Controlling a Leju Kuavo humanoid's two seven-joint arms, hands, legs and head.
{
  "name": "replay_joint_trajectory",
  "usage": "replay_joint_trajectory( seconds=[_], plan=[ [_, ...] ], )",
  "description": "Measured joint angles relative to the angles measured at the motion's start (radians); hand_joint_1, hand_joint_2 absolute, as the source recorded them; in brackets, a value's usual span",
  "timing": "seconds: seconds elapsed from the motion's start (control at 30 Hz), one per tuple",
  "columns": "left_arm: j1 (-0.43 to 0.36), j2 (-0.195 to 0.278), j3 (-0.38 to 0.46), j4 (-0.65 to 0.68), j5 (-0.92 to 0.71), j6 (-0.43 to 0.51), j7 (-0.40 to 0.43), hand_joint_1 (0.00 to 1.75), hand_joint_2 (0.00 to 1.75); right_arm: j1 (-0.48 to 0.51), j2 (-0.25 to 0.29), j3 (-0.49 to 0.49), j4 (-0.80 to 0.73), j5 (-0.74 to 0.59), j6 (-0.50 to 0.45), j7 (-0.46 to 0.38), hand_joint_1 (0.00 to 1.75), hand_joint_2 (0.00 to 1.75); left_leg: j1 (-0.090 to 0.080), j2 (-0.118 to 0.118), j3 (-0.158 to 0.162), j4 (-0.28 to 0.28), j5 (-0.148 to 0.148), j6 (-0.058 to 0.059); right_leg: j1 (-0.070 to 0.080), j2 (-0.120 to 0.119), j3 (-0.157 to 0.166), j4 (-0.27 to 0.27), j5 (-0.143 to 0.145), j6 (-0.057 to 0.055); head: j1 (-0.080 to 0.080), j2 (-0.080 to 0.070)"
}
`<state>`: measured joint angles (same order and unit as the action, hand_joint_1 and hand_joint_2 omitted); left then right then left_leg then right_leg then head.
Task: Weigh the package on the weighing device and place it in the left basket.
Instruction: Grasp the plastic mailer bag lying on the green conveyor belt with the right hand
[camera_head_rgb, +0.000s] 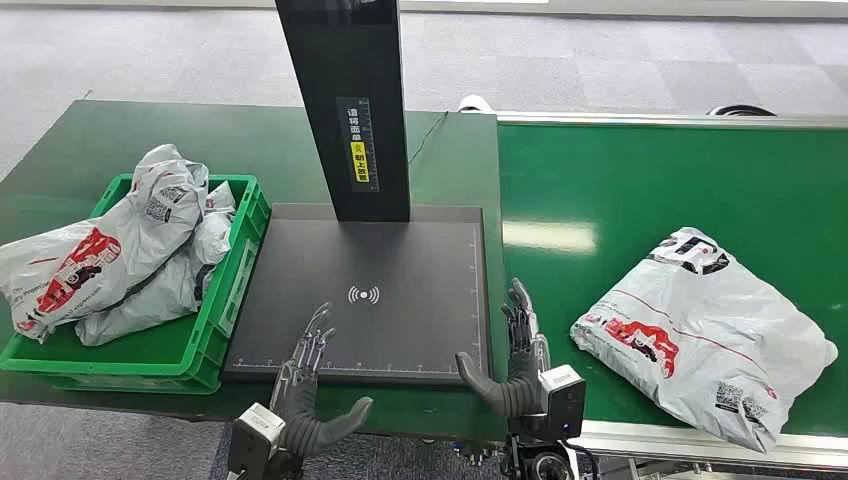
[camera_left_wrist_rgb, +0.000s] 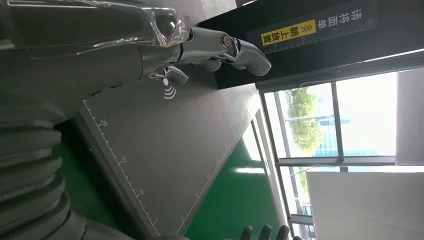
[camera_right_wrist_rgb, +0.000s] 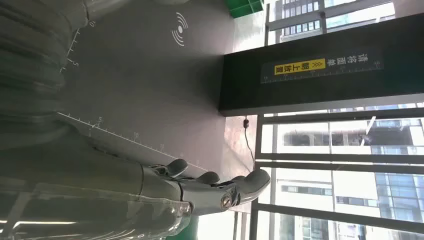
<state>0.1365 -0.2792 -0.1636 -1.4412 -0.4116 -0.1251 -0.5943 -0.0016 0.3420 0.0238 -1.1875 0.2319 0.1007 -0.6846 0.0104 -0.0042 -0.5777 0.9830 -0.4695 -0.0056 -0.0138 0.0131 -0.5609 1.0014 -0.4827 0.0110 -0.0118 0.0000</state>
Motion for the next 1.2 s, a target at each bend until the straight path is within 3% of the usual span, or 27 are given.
replay_joint_trajectory(
  seconds=[0.17,0.27,0.33,0.43,0.5,0.57,0.63,0.83,1.0,1.2],
  plan=[
    [0.001,0.0,0.001,0.002,0.001,0.002,-0.001,0.0,1.75,-0.002,-0.001,-0.001,0.0,0.029,-0.024,0.0,0.0,1.75,0.0,0.0,0.0,0.0,0.0,0.0,0.0,0.0,0.0,0.0,0.0,0.0,0.0,0.0],
    [0.002,0.0,0.001,0.001,0.002,0.002,-0.001,0.0,1.75,-0.005,-0.008,0.0,0.0,0.117,-0.116,0.054,0.0,1.75,0.0,0.0,0.0,0.0,0.0,0.0,0.0,0.0,0.0,0.0,0.0,0.0,0.0,0.0],
    [0.007,0.0,0.003,-0.002,0.002,0.003,-0.001,0.0,1.75,-0.009,-0.026,0.004,0.0,0.336,-0.31,0.201,0.0,1.75,0.0,-0.001,0.0,0.0,0.0,0.0,0.0,-0.001,0.0,0.0,0.0,0.0,0.0,0.0],
    [0.017,0.0,0.004,-0.01,0.003,0.0,0.0,0.0,1.75,-0.028,-0.065,-0.011,0.006,0.933,-0.625,0.573,0.0,1.75,0.0,-0.001,0.0,0.0,0.0,0.0,-0.001,-0.001,0.001,0.0,0.0,0.0,0.0,0.0],
    [0.019,0.0,0.004,-0.013,0.004,-0.005,0.001,0.0,1.75,-0.053,-0.106,-0.029,0.02,1.243,-0.684,0.822,0.0,1.75,-0.001,-0.001,0.0,0.0,0.0,0.0,-0.001,-0.002,0.001,0.0,0.0,0.0,0.0,0.0],
    [0.022,0.0,0.004,-0.019,0.005,-0.009,0.003,0.0,1.75,-0.08,-0.164,-0.038,0.049,1.325,-0.665,1.014,0.0,1.75,-0.001,-0.003,0.001,0.0,0.0,0.001,-0.001,-0.004,0.002,0.0,0.0,0.001,0.0,0.0],
    [0.024,0.0,0.004,-0.026,0.009,-0.01,0.009,0.0,1.75,-0.106,-0.219,-0.056,0.092,1.317,-0.624,1.109,0.0,1.75,-0.001,-0.004,0.001,0.0,0.0,0.001,-0.001,-0.005,0.002,0.0,0.0,0.001,0.0,0.0],
    [0.024,0.0,0.004,-0.034,0.015,-0.017,0.018,0.0,1.75,-0.168,-0.329,-0.205,0.253,1.313,-0.58,1.123,0.0,1.75,-0.001,-0.006,0.0,0.001,0.0,0.001,-0.001,-0.005,0.002,0.0,0.0,0.001,-0.001,0.0],
    [0.022,0.0,0.002,-0.04,0.015,-0.021,0.02,0.0,1.75,-0.193,-0.359,-0.323,0.321,1.313,-0.551,1.109,0.0,1.75,-0.001,-0.006,0.0,0.001,0.0,0.001,-0.001,-0.005,0.002,0.0,0.0,0.001,-0.001,0.0],
    [0.021,0.0,0.002,-0.046,0.016,-0.021,0.023,0.0,1.75,-0.207,-0.367,-0.393,0.351,1.313,-0.535,1.106,0.0,1.75,-0.001,-0.006,0.001,0.001,0.0,0.001,-0.001,-0.005,0.003,0.0,-0.001,0.001,0.0,0.0]
  ],
)
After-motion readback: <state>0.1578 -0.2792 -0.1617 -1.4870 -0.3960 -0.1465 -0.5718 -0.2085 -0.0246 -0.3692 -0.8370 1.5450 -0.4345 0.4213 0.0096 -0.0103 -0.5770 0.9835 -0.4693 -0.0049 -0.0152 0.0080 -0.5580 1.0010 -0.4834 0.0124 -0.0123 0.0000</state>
